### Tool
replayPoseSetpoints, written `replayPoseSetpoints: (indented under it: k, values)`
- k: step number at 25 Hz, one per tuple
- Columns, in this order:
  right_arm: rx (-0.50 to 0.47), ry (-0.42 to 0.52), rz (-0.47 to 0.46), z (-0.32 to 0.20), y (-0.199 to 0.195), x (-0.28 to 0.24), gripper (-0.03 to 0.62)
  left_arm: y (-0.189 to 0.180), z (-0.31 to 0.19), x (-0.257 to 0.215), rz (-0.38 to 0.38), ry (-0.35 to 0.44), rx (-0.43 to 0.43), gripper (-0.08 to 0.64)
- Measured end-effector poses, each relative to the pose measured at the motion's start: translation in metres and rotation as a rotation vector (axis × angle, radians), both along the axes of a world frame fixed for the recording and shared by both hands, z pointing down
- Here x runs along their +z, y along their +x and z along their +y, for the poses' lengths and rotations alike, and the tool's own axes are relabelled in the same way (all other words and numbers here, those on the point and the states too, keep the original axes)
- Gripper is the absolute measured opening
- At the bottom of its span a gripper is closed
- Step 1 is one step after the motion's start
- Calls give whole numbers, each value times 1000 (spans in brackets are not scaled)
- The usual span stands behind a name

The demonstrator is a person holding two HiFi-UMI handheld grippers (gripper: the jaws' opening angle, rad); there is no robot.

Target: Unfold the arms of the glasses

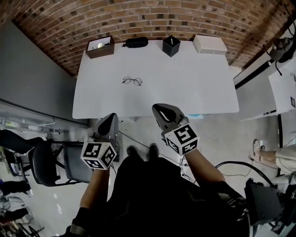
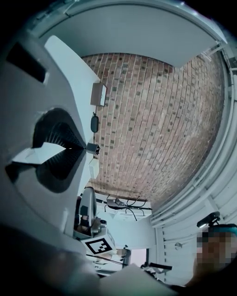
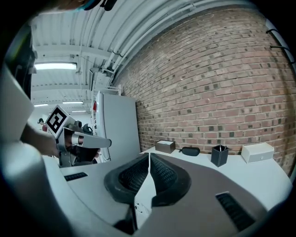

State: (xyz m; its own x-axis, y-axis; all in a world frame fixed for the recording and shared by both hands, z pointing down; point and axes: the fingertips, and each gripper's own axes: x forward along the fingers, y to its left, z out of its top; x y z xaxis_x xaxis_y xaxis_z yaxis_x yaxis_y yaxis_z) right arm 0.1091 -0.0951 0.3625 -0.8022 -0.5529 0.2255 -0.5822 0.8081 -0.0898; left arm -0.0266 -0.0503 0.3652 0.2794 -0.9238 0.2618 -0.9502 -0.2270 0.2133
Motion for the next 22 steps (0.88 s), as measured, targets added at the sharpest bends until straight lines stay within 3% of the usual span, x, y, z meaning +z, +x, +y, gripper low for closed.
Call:
replayPoseSetpoints:
  k: [5,11,22]
  values:
    - [-1,17,33,-15,-4,7,11,-9,-16,11,13,-22,-25,9]
    - [10,9,57,-38,-16,21,12,-12,-46,25,23,-29,28,9]
    - [46,-95,149,-99,-63,68,12,-61,-110,62,48,-94,27,11]
